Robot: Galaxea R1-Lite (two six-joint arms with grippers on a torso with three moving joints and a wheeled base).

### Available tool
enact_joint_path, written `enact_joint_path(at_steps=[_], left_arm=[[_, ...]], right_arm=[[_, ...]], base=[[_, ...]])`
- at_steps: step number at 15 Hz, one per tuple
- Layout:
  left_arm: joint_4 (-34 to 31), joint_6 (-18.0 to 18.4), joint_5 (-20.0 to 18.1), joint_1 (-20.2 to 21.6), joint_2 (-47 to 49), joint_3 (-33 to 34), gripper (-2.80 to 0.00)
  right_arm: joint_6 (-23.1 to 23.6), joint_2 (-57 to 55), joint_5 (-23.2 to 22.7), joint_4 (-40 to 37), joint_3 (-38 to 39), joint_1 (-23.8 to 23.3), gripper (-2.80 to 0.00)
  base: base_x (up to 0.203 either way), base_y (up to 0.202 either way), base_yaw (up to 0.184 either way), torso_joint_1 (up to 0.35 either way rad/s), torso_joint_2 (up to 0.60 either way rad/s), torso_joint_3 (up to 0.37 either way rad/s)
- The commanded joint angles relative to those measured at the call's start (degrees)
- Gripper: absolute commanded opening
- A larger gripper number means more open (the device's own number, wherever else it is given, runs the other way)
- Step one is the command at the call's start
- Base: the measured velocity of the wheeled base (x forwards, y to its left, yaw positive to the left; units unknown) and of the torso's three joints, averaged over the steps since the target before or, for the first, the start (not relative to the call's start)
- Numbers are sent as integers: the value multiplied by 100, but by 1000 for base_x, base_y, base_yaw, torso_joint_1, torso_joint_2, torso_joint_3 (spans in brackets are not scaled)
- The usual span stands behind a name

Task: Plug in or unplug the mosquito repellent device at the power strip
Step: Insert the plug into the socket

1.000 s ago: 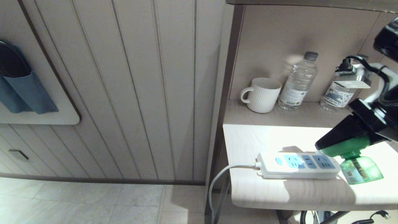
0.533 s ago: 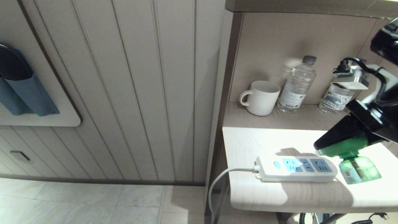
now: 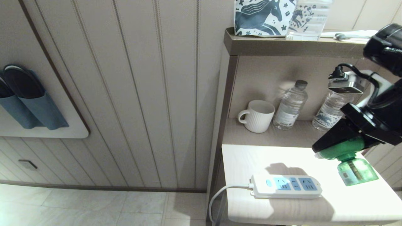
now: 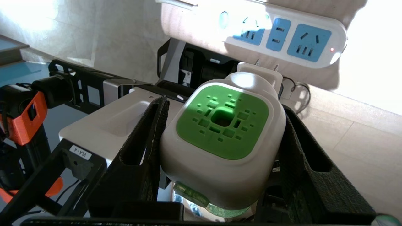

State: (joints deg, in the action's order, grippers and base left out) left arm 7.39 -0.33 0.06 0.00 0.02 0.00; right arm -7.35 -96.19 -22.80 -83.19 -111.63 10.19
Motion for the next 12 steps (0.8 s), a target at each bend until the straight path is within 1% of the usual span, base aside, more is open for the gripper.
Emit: enact_joint_path(at_steps=[1,2,4,9,11,12], left_arm=[[8,-2,2,0,-2,0,-280],[8,-2,2,0,-2,0,-280],[8,-2,2,0,-2,0,-280],[8,-2,2,0,-2,0,-280],[8,-2,2,0,-2,0,-280],[8,-2,2,0,-2,0,-280]], right_arm=[[-3,-196,-22,-40,1,17,-280],[-3,-240,-23,-42,1,28,-280],[-3,-242,-14,-40,27,36,-280],[0,-193,14,-61,211,25,-280],[6,-70,224,-75,375,-2,-280],[6,-8,437,-75,490,-3,-280]], base=[[0,0,0,231,-510,-271],[0,0,0,214,-484,-258],[0,0,0,102,-213,-117],[0,0,0,15,-27,-17],[0,0,0,0,0,0],[0,0,0,0,0,0]])
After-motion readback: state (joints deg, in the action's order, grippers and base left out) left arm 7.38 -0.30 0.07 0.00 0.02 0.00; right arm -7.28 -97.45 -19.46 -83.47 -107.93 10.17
